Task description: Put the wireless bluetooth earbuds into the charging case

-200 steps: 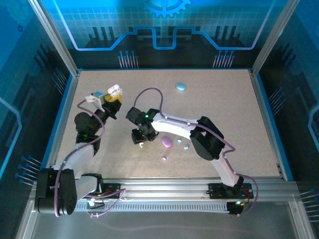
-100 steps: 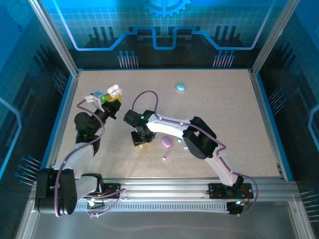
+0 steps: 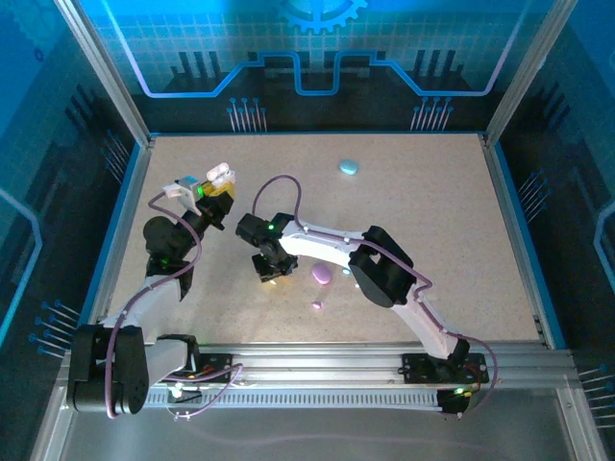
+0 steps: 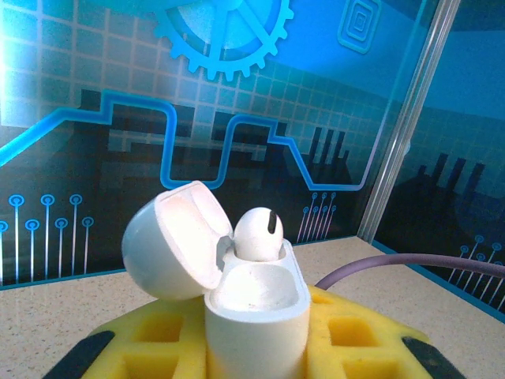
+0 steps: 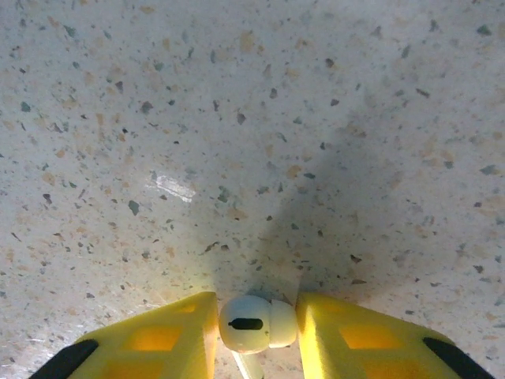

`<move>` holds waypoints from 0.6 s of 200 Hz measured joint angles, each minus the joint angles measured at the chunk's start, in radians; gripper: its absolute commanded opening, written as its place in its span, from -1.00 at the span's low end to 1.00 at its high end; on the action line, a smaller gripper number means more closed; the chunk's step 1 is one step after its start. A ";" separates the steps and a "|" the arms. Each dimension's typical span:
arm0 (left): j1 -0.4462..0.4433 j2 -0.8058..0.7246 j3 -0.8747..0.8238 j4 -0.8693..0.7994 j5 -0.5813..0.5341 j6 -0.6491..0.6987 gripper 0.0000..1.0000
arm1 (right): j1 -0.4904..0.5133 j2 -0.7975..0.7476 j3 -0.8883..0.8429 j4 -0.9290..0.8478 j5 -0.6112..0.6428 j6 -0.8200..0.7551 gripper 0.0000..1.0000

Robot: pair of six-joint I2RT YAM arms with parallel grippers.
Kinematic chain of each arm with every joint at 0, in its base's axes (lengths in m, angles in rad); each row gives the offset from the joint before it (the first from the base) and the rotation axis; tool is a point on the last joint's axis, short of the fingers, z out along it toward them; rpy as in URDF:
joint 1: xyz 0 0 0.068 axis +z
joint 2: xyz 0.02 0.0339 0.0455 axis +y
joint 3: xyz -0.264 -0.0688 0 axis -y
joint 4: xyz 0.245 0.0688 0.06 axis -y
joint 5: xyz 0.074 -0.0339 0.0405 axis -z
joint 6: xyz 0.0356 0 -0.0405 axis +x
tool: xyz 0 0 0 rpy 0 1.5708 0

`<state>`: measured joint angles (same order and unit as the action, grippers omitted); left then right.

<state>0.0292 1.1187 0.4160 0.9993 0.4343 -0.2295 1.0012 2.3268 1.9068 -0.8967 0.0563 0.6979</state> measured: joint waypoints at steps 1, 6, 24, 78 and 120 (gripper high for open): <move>0.000 0.000 0.000 0.000 0.000 0.000 -0.60 | 0.000 0.000 0.000 0.000 0.000 0.000 -0.33; 0.000 0.000 0.000 0.000 0.000 0.000 -0.60 | 0.000 0.000 0.000 -0.001 0.004 -0.003 -0.33; 0.000 0.000 0.000 0.000 0.000 0.000 -0.60 | 0.001 -0.009 -0.012 -0.001 0.017 -0.011 -0.33; 0.000 0.000 0.000 0.000 0.000 0.000 -0.60 | 0.001 -0.095 -0.128 -0.028 0.054 -0.029 -0.32; 0.000 0.000 0.000 0.000 0.007 0.000 -0.59 | -0.001 -0.113 -0.147 -0.029 0.050 -0.088 -0.14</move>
<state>0.0292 1.1187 0.4160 0.9993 0.4412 -0.2298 1.0004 2.2135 1.7599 -0.9260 0.1066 0.6098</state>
